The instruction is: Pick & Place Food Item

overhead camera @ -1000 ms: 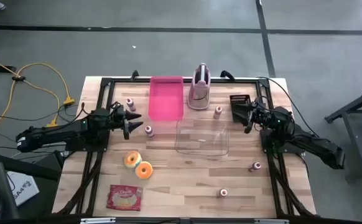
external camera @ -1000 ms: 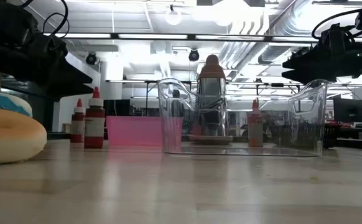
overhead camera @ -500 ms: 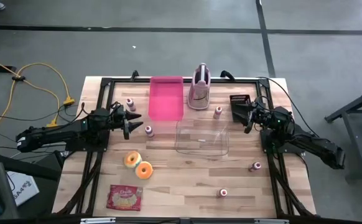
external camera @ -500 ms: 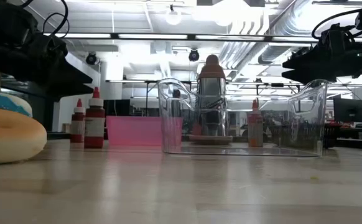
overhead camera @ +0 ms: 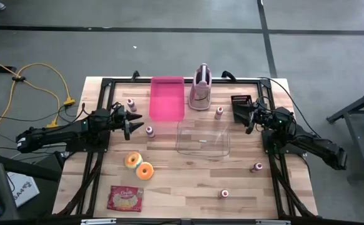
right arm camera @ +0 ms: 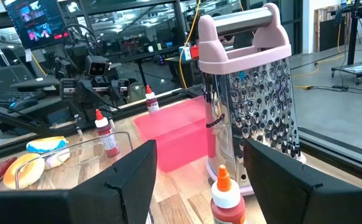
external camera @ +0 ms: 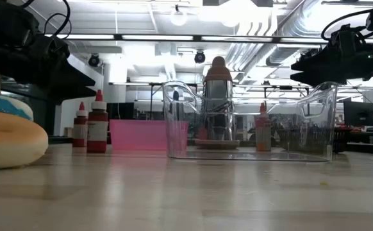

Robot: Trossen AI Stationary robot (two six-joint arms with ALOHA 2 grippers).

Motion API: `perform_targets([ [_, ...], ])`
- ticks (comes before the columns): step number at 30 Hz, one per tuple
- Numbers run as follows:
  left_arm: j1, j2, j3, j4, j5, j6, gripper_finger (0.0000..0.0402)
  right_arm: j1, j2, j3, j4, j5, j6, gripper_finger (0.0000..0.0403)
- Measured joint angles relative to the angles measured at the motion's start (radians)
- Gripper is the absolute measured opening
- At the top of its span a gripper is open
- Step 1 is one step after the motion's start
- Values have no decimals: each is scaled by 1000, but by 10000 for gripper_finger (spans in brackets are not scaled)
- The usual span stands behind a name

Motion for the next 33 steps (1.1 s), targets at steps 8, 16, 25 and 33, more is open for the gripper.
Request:
perform_targets([
  [8, 0, 0, 0, 0, 0, 0, 216, 0, 0, 0, 0, 0, 0, 227],
  [16, 0, 0, 0, 12, 0, 13, 216, 0, 0, 0, 0, 0, 0, 227],
  [25, 0, 0, 0, 26, -2, 23, 216, 0, 0, 0, 0, 0, 0, 227],
  [33, -1, 0, 0, 99, 6, -42, 216, 0, 0, 0, 0, 0, 0, 227],
])
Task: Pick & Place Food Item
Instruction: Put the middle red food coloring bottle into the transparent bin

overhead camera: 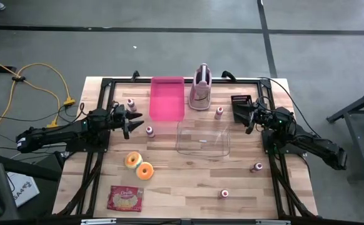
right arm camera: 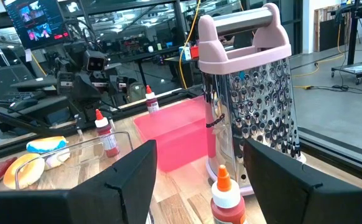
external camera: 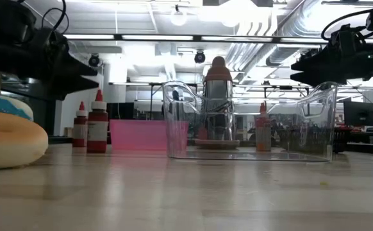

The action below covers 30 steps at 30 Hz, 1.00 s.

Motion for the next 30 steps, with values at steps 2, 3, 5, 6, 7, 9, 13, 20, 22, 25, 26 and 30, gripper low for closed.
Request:
perform_targets([
  [2, 0, 0, 0, 19, -1, -17, 216, 0, 0, 0, 0, 0, 0, 227],
  [3, 0, 0, 0, 22, -1, -17, 216, 0, 0, 0, 0, 0, 0, 227],
  [5, 0, 0, 0, 27, -5, -17, 216, 0, 0, 0, 0, 0, 0, 227],
  [6, 0, 0, 0, 27, -5, -17, 216, 0, 0, 0, 0, 0, 0, 227],
  [7, 0, 0, 0, 29, -6, -17, 216, 0, 0, 0, 0, 0, 0, 227],
  [9, 1, 0, 0, 29, -6, -17, 216, 0, 0, 0, 0, 0, 0, 227],
  [13, 1, 0, 0, 30, 18, -4, 216, 0, 0, 0, 0, 0, 0, 227],
  [20, 0, 3, 31, 41, 64, 190, 216, 0, 0, 0, 0, 0, 0, 227],
  [22, -3, 16, 54, 14, 56, 260, 216, 0, 0, 0, 0, 0, 0, 227],
  [25, -14, 54, 92, -39, -7, 310, 216, 0, 0, 0, 0, 0, 0, 227],
  [26, -21, 74, 111, -69, -33, 322, 216, 0, 0, 0, 0, 0, 0, 227],
  [30, -63, 193, 228, -181, -106, 342, 216, 0, 0, 0, 0, 0, 0, 227],
])
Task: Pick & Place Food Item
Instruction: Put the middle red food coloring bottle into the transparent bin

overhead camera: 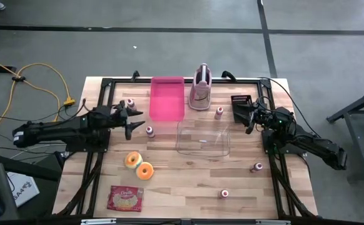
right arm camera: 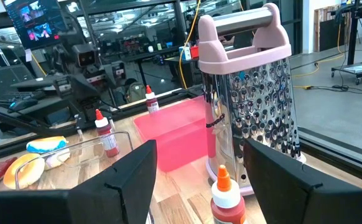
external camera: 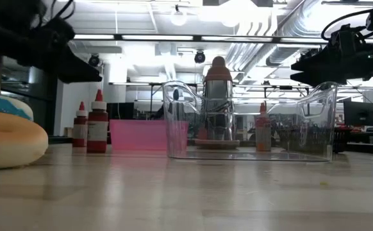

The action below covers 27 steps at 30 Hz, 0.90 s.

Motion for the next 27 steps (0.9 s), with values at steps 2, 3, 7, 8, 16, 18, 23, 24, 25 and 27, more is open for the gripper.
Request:
perform_targets([
  [2, -27, 71, 68, -60, -41, 1, 216, 0, 0, 0, 0, 0, 0, 227],
  [3, -42, 108, 100, -89, -59, 1, 216, 0, 0, 0, 0, 0, 0, 227],
  [7, -107, 241, 223, -226, -117, 2, 216, 0, 0, 0, 0, 0, 0, 227],
  [8, -123, 267, 250, -253, -120, 2, 216, 0, 0, 0, 0, 0, 0, 227],
  [16, -217, 398, 405, -405, -155, -1, 216, 0, 0, 0, 0, 0, 0, 227],
  [18, -230, 415, 432, -436, -167, -2, 216, 0, 0, 0, 0, 0, 0, 227],
  [23, -243, 449, 455, -488, -169, -19, 216, 0, 0, 0, 0, 0, 0, 227],
  [24, -241, 457, 455, -500, -169, -30, 216, 0, 0, 0, 0, 0, 0, 227],
  [25, -237, 464, 455, -506, -170, -38, 216, 0, 0, 0, 0, 0, 0, 227],
  [27, -231, 474, 455, -513, -169, -48, 216, 0, 0, 0, 0, 0, 0, 227],
])
